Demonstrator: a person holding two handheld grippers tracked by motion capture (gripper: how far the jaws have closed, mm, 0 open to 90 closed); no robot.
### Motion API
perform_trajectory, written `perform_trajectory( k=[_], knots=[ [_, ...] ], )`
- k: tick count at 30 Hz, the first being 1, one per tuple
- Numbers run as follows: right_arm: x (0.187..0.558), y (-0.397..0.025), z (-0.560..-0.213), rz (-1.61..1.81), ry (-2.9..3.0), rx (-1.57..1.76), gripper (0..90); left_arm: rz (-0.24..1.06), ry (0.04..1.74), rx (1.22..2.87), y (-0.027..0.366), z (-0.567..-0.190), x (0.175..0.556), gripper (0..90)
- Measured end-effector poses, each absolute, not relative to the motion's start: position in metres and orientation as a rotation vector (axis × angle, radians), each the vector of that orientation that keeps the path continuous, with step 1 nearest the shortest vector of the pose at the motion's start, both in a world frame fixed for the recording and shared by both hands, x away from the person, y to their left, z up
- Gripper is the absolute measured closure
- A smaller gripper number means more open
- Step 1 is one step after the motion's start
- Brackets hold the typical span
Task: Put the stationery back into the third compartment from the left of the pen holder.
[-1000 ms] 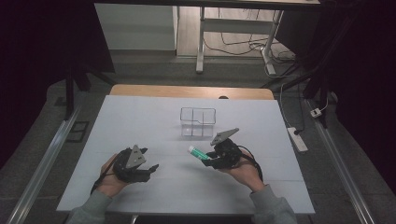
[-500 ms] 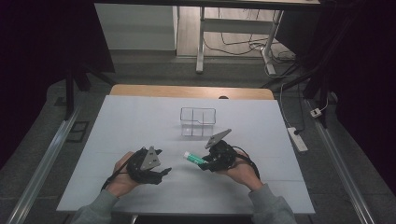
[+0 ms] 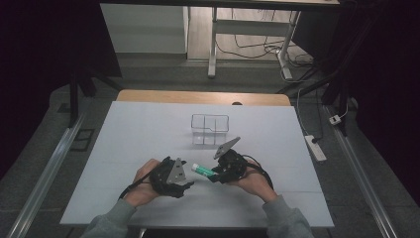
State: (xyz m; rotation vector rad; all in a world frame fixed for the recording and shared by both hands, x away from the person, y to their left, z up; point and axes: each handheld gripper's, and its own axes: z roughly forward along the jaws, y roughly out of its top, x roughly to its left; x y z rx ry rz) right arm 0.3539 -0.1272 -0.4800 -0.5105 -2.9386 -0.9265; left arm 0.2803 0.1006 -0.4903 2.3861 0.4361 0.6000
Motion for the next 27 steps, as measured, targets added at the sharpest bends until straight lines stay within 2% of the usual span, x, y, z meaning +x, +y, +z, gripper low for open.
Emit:
perform_trajectory(
  k=[21,27],
  knots=[
    [0.354,-0.121,-0.484,-0.891,-2.906,-0.459,64.7,0.579,0.325,2.456,0.076,-0.496,0.295,32.4],
    [0.353,-0.12,-0.482,-0.903,-2.871,-0.44,64.7,0.591,0.267,2.487,0.071,-0.501,0.295,38.9]
  ],
)
